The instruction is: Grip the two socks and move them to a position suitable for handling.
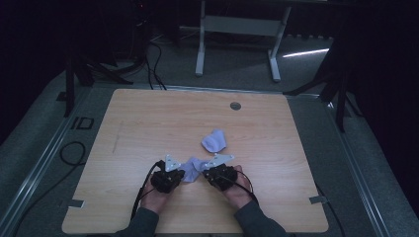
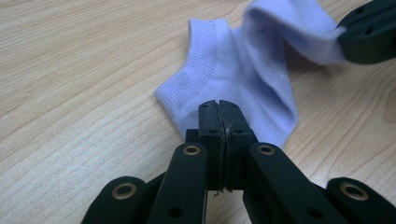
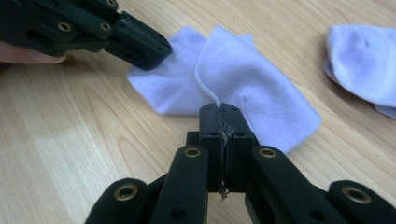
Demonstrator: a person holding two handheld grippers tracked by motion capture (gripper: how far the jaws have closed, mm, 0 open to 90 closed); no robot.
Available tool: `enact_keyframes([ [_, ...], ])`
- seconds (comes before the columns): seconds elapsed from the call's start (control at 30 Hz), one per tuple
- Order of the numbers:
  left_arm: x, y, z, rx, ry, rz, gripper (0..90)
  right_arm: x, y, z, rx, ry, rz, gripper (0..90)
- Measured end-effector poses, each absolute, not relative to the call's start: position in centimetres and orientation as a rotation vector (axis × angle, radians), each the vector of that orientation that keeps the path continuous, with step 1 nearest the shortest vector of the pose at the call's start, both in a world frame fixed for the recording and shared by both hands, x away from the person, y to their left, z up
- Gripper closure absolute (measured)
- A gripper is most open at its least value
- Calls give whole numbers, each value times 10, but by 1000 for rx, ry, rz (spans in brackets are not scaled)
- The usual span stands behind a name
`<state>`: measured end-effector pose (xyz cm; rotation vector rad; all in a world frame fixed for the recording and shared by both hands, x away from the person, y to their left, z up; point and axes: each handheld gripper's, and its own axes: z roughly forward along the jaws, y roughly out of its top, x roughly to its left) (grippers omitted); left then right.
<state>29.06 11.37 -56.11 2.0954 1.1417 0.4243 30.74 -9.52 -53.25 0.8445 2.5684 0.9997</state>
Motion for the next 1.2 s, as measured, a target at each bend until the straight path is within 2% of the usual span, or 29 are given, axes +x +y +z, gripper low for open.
enact_keyframes([
  [1.2,291,115,-561,2101,1136,420,885,311,-166,-530,966,2514,950,880],
])
